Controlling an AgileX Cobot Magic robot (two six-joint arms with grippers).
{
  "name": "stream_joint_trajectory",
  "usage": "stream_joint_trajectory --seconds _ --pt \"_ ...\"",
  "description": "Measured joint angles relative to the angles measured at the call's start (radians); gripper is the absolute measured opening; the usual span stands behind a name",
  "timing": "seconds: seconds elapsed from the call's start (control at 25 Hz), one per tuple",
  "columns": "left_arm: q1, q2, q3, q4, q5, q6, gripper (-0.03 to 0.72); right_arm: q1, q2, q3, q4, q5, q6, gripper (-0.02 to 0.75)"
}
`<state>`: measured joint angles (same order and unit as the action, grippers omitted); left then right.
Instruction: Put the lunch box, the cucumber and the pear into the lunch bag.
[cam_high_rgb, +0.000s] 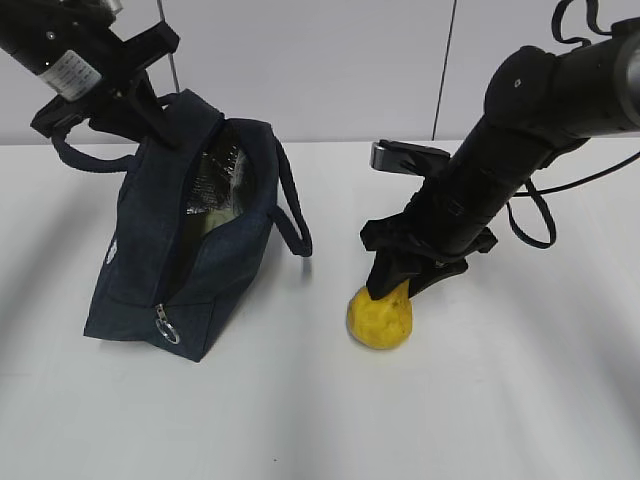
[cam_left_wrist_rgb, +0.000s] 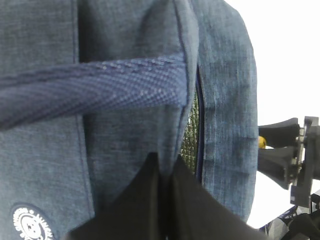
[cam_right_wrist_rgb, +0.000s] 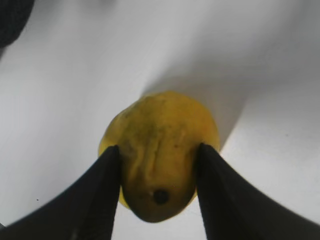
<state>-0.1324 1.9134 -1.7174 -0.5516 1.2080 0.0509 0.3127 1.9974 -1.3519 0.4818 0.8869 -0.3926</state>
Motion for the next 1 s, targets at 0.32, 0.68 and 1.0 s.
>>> stream_joint_trajectory --seconds 0.32,0.68,1.0 --pt "0.0 0.0 0.0 0.003 -0.002 0.0 0.002 -0.002 0.0 -0.002 0.006 0.0 -0.01 0.271" --pt "0.0 0.0 0.0 0.005 -0.004 0.0 0.002 -0.002 -0.036 -0.092 -0.029 0.122 -0.012 0.27" --pt "0.0 0.0 0.0 0.004 -0.004 0.0 0.002 -0.002 -0.078 -0.416 -0.013 0.261 0.011 0.27"
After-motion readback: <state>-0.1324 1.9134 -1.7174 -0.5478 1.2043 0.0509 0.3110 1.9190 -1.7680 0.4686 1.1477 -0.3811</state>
